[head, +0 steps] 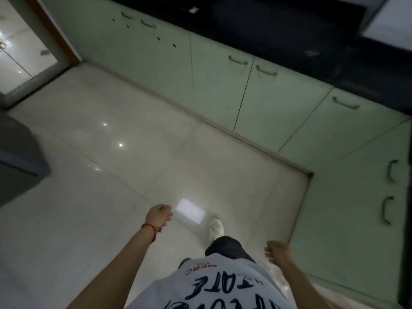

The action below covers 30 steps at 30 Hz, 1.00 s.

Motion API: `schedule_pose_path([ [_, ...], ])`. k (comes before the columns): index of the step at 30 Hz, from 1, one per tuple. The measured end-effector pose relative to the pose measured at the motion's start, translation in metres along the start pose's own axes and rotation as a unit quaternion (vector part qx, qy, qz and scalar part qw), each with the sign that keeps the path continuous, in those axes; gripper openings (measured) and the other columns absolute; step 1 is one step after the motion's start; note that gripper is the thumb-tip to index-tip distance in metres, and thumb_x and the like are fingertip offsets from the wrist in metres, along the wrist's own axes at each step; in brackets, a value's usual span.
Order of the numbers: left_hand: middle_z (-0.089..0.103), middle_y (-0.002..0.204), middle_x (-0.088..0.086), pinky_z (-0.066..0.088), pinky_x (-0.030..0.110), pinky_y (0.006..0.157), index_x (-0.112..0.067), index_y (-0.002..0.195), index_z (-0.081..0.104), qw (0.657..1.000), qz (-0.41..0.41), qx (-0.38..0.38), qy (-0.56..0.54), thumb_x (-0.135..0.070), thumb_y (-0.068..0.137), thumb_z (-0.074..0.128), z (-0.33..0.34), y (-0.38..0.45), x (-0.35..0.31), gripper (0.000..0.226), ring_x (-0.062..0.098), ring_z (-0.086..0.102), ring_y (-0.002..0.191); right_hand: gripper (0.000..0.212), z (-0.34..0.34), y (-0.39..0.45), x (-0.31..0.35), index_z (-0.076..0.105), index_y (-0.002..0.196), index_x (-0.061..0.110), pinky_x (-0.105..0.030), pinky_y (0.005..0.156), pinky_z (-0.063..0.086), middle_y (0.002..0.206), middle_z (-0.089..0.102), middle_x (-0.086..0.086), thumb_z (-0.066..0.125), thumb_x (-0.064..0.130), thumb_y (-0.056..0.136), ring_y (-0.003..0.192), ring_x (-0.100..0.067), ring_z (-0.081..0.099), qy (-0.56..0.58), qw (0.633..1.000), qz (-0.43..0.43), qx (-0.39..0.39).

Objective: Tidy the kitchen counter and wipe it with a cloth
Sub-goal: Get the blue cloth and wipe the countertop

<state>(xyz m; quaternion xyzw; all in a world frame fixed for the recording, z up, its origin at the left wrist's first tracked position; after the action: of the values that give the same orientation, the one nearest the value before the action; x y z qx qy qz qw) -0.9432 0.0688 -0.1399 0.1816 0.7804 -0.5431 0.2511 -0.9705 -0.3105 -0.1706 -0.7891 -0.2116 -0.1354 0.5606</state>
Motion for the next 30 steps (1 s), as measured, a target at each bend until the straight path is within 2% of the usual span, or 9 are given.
schedule_pose_path([
  [5,0.059,0.08,0.01,0.038,0.025,0.058,-0.013,0.074,0.057,0.999,-0.021,-0.018,-0.022,-0.015,0.091,0.05,-0.003,0.034,-0.054,0.019,0.016,0.052,0.065,0.014,0.017,0.044,0.118,0.059,0.083,0.004,-0.027,0.057,0.04,0.071,0.057,-0.007,0.05,0.011,0.091,0.063,-0.018,0.051,-0.054,0.997,-0.043,0.03],
  [7,0.06,0.083,0.01,0.04,0.026,0.06,-0.006,0.089,0.059,0.999,-0.027,-0.023,-0.031,-0.016,0.092,0.049,-0.007,0.046,-0.069,0.014,0.017,0.054,0.068,0.018,0.028,0.058,0.164,0.059,0.075,0.008,-0.027,0.057,0.04,0.07,0.057,-0.006,0.051,0.011,0.09,0.062,-0.017,0.051,-0.075,0.994,-0.061,0.041],
  [9,0.06,0.082,0.008,0.042,0.027,0.062,-0.002,0.105,0.058,0.998,-0.037,-0.031,-0.042,-0.017,0.092,0.049,-0.013,0.059,-0.079,0.021,0.018,0.054,0.07,0.02,0.044,0.065,0.206,0.059,0.071,0.013,-0.026,0.058,0.041,0.071,0.058,-0.006,0.051,0.013,0.09,0.063,-0.018,0.053,-0.098,0.99,-0.084,0.051],
  [12,0.06,0.086,0.009,0.042,0.027,0.062,0.003,0.114,0.056,0.995,-0.066,-0.042,-0.066,-0.015,0.093,0.048,-0.025,0.084,-0.092,0.029,0.018,0.053,0.071,0.02,0.075,0.08,0.264,0.059,0.07,0.015,-0.025,0.057,0.04,0.071,0.059,-0.006,0.053,0.013,0.089,0.061,-0.016,0.054,-0.11,0.986,-0.104,0.066],
  [16,0.058,0.077,0.007,0.039,0.026,0.06,0.008,0.115,0.055,0.988,-0.096,-0.064,-0.107,-0.014,0.092,0.05,-0.046,0.128,-0.116,0.032,0.018,0.052,0.068,0.008,0.117,0.106,0.33,0.061,0.084,0.009,-0.026,0.056,0.04,0.073,0.059,-0.008,0.055,0.012,0.088,0.059,-0.016,0.055,-0.121,0.981,-0.127,0.077],
  [22,0.058,0.079,0.009,0.038,0.026,0.059,0.008,0.114,0.055,0.98,-0.103,-0.08,-0.149,-0.014,0.092,0.05,-0.09,0.206,-0.189,0.032,0.021,0.052,0.069,0.011,0.168,0.135,0.423,0.061,0.08,0.007,-0.025,0.054,0.04,0.07,0.059,-0.009,0.055,0.011,0.088,0.058,-0.019,0.053,-0.14,0.979,-0.13,0.066],
  [27,0.059,0.076,0.006,0.04,0.026,0.06,0.001,0.107,0.057,0.98,-0.071,-0.094,-0.162,-0.015,0.092,0.049,-0.134,0.264,-0.267,0.024,0.018,0.053,0.069,0.011,0.209,0.156,0.494,0.062,0.082,0.005,-0.025,0.054,0.039,0.072,0.06,-0.013,0.055,0.011,0.089,0.058,-0.021,0.053,-0.164,0.975,-0.136,0.063],
  [30,0.061,0.086,0.013,0.04,0.026,0.06,-0.004,0.099,0.057,0.976,-0.06,-0.109,-0.176,-0.016,0.092,0.05,-0.161,0.29,-0.305,0.017,0.024,0.054,0.076,0.011,0.236,0.166,0.531,0.062,0.084,0.006,-0.026,0.055,0.04,0.074,0.061,-0.013,0.054,0.011,0.089,0.06,-0.021,0.053,-0.175,0.972,-0.134,0.08],
])
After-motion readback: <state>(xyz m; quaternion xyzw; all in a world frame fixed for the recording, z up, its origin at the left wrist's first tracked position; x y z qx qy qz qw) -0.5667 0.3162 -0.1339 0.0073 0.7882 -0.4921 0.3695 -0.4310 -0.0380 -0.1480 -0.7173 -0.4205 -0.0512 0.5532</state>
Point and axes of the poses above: each hand's wrist, its own y-axis towards the middle knuckle, its own z-axis out of the palm, x = y × z, the point moved 4 cm from there along y, towards the middle knuckle
